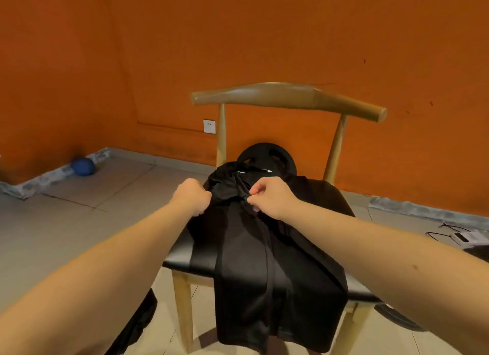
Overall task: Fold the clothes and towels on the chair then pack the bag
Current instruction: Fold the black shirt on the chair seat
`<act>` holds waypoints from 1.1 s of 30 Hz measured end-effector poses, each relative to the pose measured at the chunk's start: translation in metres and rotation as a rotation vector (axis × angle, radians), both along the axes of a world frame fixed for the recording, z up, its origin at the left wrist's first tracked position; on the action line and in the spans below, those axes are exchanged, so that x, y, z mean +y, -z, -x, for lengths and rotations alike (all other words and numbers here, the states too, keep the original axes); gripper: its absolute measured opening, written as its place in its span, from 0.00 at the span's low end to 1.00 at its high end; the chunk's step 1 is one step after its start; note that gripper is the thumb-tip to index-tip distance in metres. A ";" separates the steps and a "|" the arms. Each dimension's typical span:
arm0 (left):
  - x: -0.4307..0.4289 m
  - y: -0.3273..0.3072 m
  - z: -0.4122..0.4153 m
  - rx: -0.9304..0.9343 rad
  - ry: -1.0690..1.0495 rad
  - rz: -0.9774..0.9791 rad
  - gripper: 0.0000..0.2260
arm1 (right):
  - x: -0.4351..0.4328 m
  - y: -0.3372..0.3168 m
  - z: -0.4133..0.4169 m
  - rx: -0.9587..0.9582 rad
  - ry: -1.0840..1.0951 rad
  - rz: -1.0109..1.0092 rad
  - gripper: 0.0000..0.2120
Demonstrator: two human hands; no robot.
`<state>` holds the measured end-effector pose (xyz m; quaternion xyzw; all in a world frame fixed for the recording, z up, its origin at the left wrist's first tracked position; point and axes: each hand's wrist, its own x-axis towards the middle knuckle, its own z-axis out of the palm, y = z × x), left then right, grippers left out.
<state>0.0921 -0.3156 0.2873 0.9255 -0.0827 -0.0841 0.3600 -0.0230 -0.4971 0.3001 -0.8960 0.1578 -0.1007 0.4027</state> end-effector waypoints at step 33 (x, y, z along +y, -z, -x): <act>-0.131 0.042 -0.127 0.020 0.084 0.137 0.04 | -0.138 0.040 -0.104 -0.111 0.594 -0.762 0.47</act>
